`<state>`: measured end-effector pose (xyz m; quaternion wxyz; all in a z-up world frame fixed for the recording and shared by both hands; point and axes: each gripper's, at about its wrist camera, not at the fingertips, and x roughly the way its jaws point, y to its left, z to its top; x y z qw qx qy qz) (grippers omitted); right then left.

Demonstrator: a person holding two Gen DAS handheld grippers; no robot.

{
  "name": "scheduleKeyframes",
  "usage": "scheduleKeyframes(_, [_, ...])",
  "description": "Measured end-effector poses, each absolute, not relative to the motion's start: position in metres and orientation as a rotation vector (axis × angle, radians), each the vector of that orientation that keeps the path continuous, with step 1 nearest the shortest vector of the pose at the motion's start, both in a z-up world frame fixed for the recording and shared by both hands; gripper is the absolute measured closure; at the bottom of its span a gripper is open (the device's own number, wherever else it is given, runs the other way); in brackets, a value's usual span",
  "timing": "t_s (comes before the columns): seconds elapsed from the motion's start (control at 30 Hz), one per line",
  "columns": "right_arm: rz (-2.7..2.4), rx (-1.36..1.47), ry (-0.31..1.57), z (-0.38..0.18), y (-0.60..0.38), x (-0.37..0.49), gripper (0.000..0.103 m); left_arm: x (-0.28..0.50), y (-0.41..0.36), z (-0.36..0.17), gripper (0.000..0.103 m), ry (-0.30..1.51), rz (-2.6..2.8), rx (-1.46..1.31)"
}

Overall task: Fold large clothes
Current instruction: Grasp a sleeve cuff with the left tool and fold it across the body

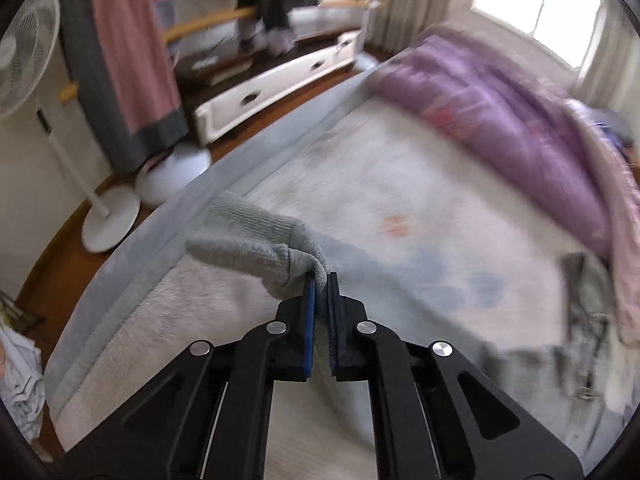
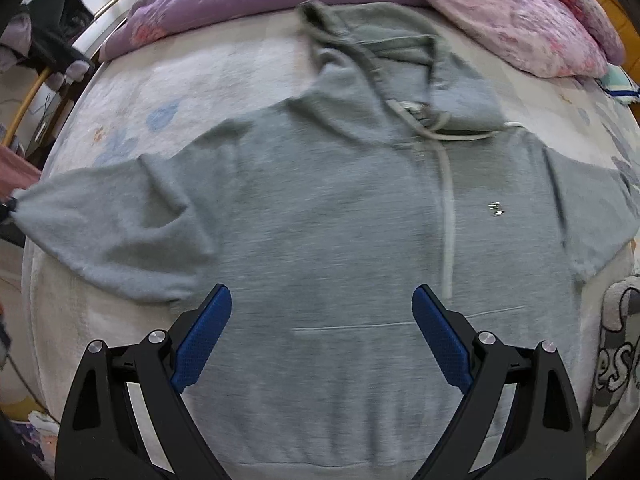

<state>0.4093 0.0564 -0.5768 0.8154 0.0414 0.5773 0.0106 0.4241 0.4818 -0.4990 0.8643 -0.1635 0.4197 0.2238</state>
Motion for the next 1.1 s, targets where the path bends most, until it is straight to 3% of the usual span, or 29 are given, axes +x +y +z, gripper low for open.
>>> scheduleKeyframes(0.17, [-0.038,0.112,1.190,-0.559,-0.015,0.410,0.015,0.433,0.361,-0.448,0.098,0.777,0.282,-0.319])
scheduleKeyframes(0.33, [-0.120,0.130,1.139,-0.531,-0.099,0.412,0.015,0.452,0.219,-0.442,0.098,0.777,0.069,-0.304])
scheduleKeyframes(0.63, [-0.240,0.103,1.068,-0.495,-0.243,0.418,0.015,0.476,-0.020,-0.548,0.098,1.014,-0.117,-0.184])
scheduleKeyframes(0.8, [-0.334,0.134,1.045,-0.491,-0.312,0.424,0.015,0.479,-0.063,-0.599,0.098,1.121,-0.126,-0.074])
scheduleKeyframes(1.1, [-0.571,0.366,1.065,-0.497,-0.442,0.428,0.015,0.461,-0.086,-0.624,0.097,1.199,-0.160,0.037])
